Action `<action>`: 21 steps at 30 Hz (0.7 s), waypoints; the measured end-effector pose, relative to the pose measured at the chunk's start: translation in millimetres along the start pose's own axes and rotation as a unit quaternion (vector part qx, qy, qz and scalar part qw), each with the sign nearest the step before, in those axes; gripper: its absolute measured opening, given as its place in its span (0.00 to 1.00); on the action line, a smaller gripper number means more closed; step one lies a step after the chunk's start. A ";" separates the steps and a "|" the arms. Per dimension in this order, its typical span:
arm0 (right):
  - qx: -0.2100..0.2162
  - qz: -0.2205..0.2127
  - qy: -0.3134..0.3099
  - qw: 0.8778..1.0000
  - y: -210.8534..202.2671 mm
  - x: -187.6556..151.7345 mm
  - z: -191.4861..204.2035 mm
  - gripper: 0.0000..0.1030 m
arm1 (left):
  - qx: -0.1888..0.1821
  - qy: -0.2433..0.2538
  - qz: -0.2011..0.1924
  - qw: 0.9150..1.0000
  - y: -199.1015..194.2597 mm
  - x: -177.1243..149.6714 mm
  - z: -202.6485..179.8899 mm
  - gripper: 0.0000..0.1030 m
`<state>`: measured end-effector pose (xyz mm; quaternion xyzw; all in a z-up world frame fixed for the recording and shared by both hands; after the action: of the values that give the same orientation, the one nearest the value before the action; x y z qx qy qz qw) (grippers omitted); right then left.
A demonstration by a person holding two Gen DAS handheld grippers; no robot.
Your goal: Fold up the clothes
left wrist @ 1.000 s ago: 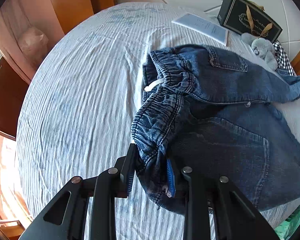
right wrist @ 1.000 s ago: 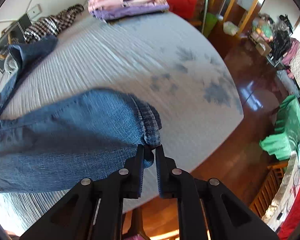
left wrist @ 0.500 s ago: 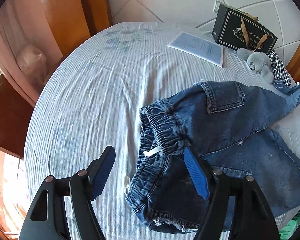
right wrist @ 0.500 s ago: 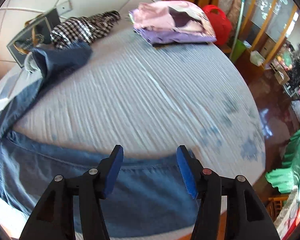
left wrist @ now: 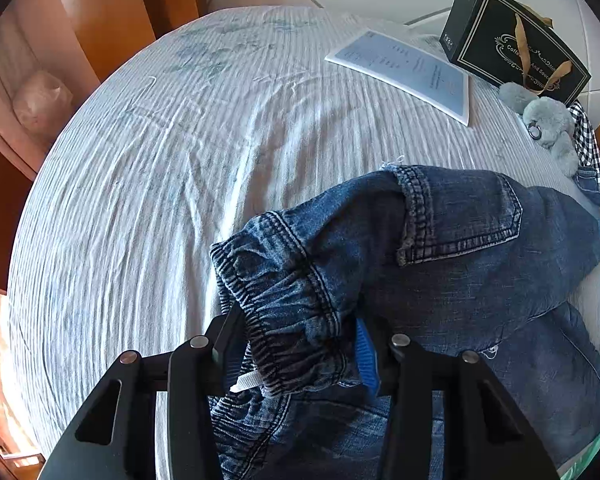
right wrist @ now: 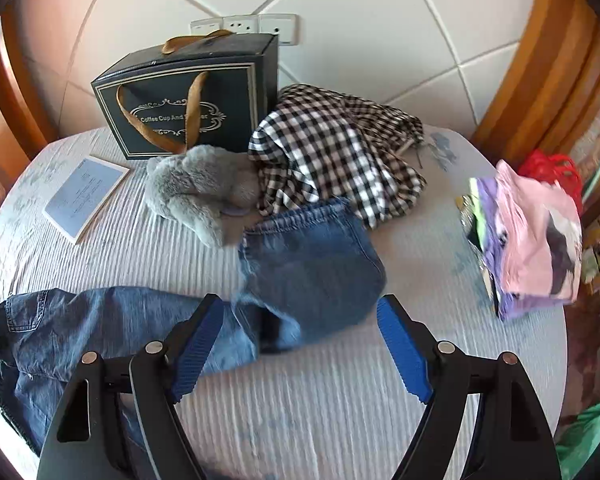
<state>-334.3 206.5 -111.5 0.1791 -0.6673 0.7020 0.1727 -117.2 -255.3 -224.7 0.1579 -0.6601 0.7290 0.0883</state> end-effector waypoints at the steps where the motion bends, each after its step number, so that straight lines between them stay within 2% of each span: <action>1: -0.003 0.010 -0.011 1.000 12.5 6.9 12.8 0.76 | -0.001 0.001 0.001 1.000 1.8 1.9 0.8 0.42; 4: -0.026 0.047 -0.037 0.998 56.6 11.3 33.6 0.76 | -0.003 0.005 0.002 1.000 6.9 7.2 3.2 0.42; 7: -0.052 0.097 -0.056 0.992 104.0 0.1 41.6 0.76 | -0.017 0.002 0.004 1.000 8.8 6.8 4.2 0.43; 10: -0.102 0.122 -0.081 0.984 137.3 -13.5 30.0 0.74 | -0.021 0.004 0.006 1.000 9.1 6.9 3.7 0.43; 11: -0.108 0.126 -0.080 0.983 142.3 -16.3 23.0 0.65 | -0.018 0.007 0.007 1.000 9.2 7.3 2.9 0.43; 12: -0.114 0.130 -0.079 0.982 147.3 -19.1 16.0 0.19 | -0.015 0.011 0.008 1.000 8.7 7.6 1.9 0.43; 13: -0.117 0.130 -0.073 0.982 150.2 -20.6 8.7 0.03 | -0.013 0.013 0.009 1.000 6.7 7.6 1.3 0.42; 15: -0.091 0.102 -0.021 0.990 137.2 -12.2 -8.4 0.03 | -0.010 0.017 0.009 1.000 2.1 7.8 0.3 0.40; 17: -0.054 0.052 0.041 0.996 105.0 1.1 -29.5 0.02 | -0.014 0.014 0.000 1.000 -10.1 10.5 2.5 0.37; 19: -0.019 0.000 0.107 0.994 59.3 10.4 -59.2 0.02 | -0.013 0.015 -0.014 1.000 -26.3 14.4 5.6 0.33; 21: 0.002 -0.041 0.167 0.985 11.4 7.9 -96.5 0.02 | -0.008 0.023 -0.030 0.999 -43.4 18.0 9.6 0.33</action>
<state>-348.6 302.3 -122.1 0.0866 -0.6196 0.7158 0.3104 -118.3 -261.3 -177.2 0.1603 -0.6589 0.7241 0.1262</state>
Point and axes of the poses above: each gripper's, at about its wrist camera, not at the fingertips, and y roughly the way its jaws point, z to its left, x to its top, the point moved 9 cm from there along y, roughly the way its jaws point, and after that the axes turned 15 degrees about y, right-handed, at the moved point
